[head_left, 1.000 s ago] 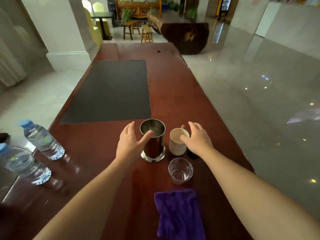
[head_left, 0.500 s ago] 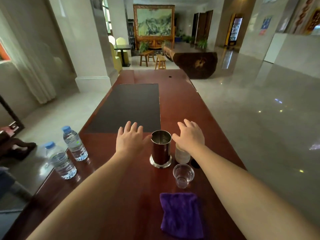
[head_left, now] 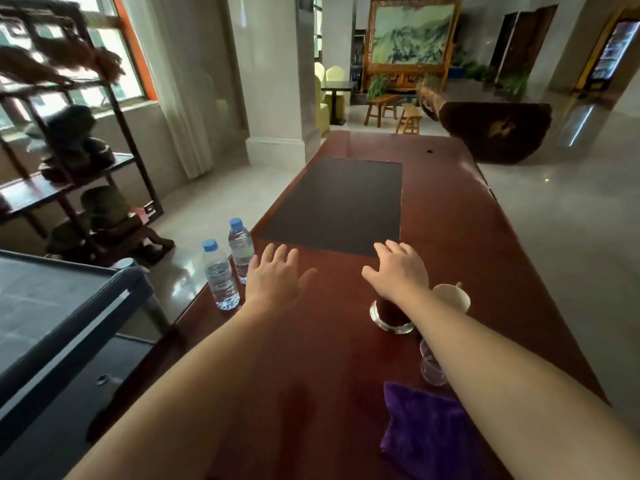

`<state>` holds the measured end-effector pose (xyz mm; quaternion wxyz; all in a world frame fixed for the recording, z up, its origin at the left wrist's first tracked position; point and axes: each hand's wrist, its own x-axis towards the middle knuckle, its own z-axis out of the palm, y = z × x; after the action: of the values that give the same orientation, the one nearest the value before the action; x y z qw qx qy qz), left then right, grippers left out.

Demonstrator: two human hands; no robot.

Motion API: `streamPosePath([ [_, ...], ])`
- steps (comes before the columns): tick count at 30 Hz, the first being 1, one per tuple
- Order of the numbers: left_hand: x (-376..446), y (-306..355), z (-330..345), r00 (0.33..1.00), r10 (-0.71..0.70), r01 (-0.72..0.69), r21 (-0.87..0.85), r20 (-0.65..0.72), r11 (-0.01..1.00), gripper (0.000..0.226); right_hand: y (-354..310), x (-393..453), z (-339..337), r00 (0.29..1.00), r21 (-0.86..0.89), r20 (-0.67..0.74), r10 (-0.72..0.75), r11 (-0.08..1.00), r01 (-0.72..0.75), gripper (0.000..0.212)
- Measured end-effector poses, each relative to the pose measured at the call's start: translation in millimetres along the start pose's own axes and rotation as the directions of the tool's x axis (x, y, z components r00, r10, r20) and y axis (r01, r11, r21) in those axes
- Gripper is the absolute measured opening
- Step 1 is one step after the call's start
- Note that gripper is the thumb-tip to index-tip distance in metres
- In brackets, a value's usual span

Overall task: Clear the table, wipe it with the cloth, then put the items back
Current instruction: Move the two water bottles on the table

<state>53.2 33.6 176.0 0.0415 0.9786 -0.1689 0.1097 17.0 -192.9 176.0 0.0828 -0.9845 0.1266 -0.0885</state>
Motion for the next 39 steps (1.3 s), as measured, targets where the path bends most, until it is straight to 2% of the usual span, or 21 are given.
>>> streamPosePath([
  [7, -15.1, -87.8, -6.3, 0.985, -0.169, 0.169, 0.025, -0.023, 0.985, 0.061, -94.5, 25.7, 27.4, 0.984, 0.016, 0.063, -0.169, 0.986, 0.169, 0.066],
  [12, -24.1, -138.6, -3.7, 0.955, -0.297, 0.298, 0.028, -0.018, 0.954, 0.066, -150.9, 38.8, 46.9, 0.96, 0.047, 0.076, -0.271, 0.962, 0.268, 0.066],
  [19, -16.5, -172.6, 17.8, 0.937, -0.35, 0.35, 0.01, -0.002, 0.937, 0.07, -187.6, 61.5, 73.6, 0.952, 0.103, 0.111, -0.284, 0.956, 0.273, 0.067],
  [23, -1.5, -182.2, 37.5, 0.92, -0.392, 0.392, -0.107, 0.018, 0.914, 0.082, -198.3, 79.1, 91.0, 0.96, 0.178, 0.146, -0.238, 0.961, 0.212, 0.067],
  [28, 30.3, -191.4, 65.5, 0.869, -0.48, 0.48, -0.439, 0.119, 0.76, 0.106, -211.2, 109.9, 117.9, 0.971, 0.37, 0.216, -0.106, 0.929, 0.019, 0.073],
  [30, 43.8, -195.4, 76.2, 0.855, -0.502, 0.48, -0.564, 0.13, 0.672, 0.113, -218.3, 124.0, 129.9, 0.967, 0.469, 0.248, -0.054, 0.88, -0.071, 0.08],
  [34, 67.0, -205.8, 98.9, 0.854, -0.498, 0.451, -0.693, 0.151, 0.563, 0.12, -236.6, 148.8, 156.8, 0.952, 0.63, 0.306, 0.012, 0.747, -0.212, 0.095],
  [39, 82.2, -215.2, 129.0, 0.869, -0.465, 0.378, -0.833, 0.168, 0.405, 0.12, -257.5, 175.8, 185.5, 0.942, 0.782, 0.336, 0.001, 0.556, -0.28, 0.114],
])
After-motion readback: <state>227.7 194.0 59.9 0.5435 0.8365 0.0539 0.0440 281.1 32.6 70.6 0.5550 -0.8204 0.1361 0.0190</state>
